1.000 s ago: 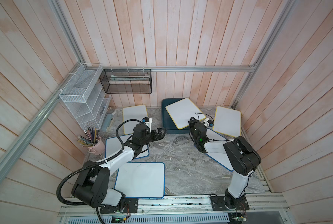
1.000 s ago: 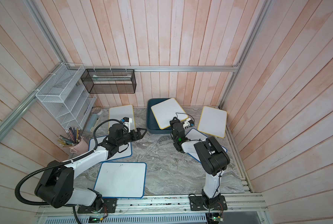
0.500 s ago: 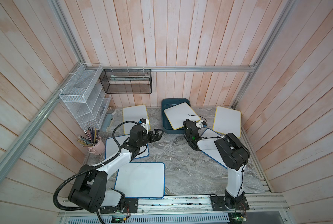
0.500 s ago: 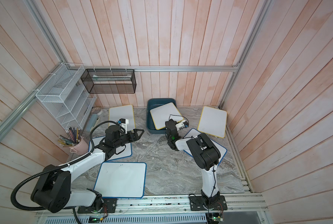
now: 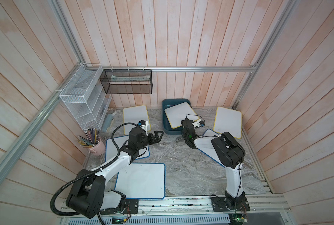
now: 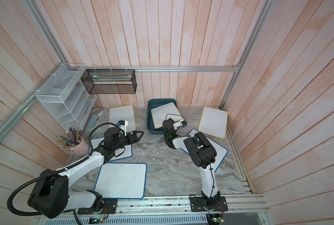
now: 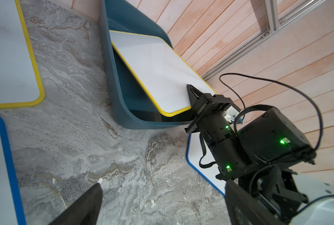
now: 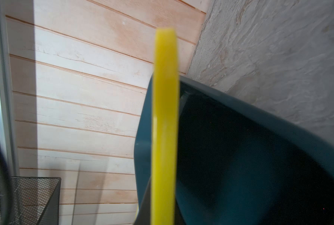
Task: Put the whiteboard into the storage box
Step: Place the whiteboard in the storage box.
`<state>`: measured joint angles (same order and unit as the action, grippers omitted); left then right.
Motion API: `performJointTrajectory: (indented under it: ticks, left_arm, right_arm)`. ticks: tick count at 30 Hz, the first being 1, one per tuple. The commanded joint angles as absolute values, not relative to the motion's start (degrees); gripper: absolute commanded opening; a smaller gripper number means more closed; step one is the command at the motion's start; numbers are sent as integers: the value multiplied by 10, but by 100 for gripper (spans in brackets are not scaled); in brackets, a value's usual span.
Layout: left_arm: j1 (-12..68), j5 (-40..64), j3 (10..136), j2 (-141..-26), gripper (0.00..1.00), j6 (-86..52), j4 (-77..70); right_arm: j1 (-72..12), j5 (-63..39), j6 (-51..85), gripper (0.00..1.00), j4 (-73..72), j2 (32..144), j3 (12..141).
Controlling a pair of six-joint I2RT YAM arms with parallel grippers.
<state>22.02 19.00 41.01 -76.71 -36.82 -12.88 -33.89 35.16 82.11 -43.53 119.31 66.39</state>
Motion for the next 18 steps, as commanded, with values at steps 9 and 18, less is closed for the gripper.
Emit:
performJointTrajectory:
  ticks: [9,18]
  left_arm:
    - [218,178,393,-763,99,-356,-129]
    - [218,188,396,-784,99,-362,-135]
  right_arm:
    - [-348,362,766,13,-463,1208,695]
    - [-348,316,704,33,-453,1197,699]
